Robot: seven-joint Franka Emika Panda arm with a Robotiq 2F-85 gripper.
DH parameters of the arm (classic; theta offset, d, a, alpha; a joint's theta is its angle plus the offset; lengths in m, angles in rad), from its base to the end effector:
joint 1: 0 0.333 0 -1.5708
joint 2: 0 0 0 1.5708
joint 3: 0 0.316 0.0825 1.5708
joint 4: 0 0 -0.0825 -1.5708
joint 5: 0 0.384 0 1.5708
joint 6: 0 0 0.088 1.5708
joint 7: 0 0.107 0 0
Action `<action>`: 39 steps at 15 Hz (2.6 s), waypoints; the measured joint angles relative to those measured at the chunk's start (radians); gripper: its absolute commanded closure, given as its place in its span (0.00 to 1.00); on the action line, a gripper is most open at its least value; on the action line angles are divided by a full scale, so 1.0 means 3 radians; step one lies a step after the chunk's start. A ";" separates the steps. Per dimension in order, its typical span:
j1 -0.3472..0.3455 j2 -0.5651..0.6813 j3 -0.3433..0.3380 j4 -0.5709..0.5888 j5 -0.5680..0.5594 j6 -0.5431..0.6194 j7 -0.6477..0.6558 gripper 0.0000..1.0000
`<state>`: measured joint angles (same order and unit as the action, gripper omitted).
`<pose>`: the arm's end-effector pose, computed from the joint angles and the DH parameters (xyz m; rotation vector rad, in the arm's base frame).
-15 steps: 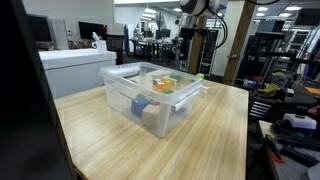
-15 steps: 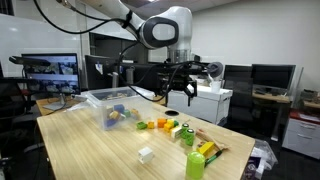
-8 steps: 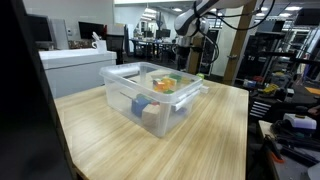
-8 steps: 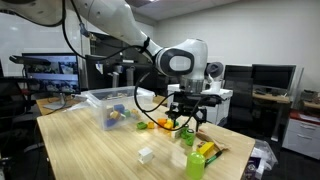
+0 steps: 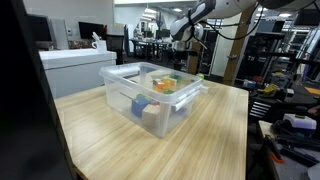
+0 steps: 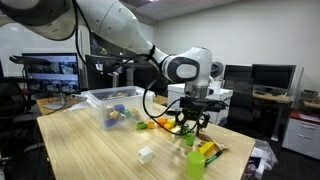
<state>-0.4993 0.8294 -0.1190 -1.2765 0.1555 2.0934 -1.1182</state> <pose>0.6265 -0.4094 0.2554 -3.0244 -0.7079 -0.0489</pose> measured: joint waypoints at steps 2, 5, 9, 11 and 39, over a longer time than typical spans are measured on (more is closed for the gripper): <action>0.0071 -0.0060 -0.0026 -0.0012 0.0000 0.0017 0.0319 0.77; 0.0296 -0.0209 -0.0204 -0.0267 -0.0052 0.0258 0.0965 0.89; 0.0566 -0.0454 -0.0482 -0.0751 -0.0560 0.0378 0.1995 0.89; 0.0580 -0.0498 -0.0499 -0.0829 -0.0731 0.0376 0.2368 0.89; 0.1399 -0.2620 0.0169 -0.2480 -0.0058 0.0543 0.3084 0.00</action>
<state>-0.0796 0.0435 -0.0683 -2.0205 0.1380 2.2563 -0.1928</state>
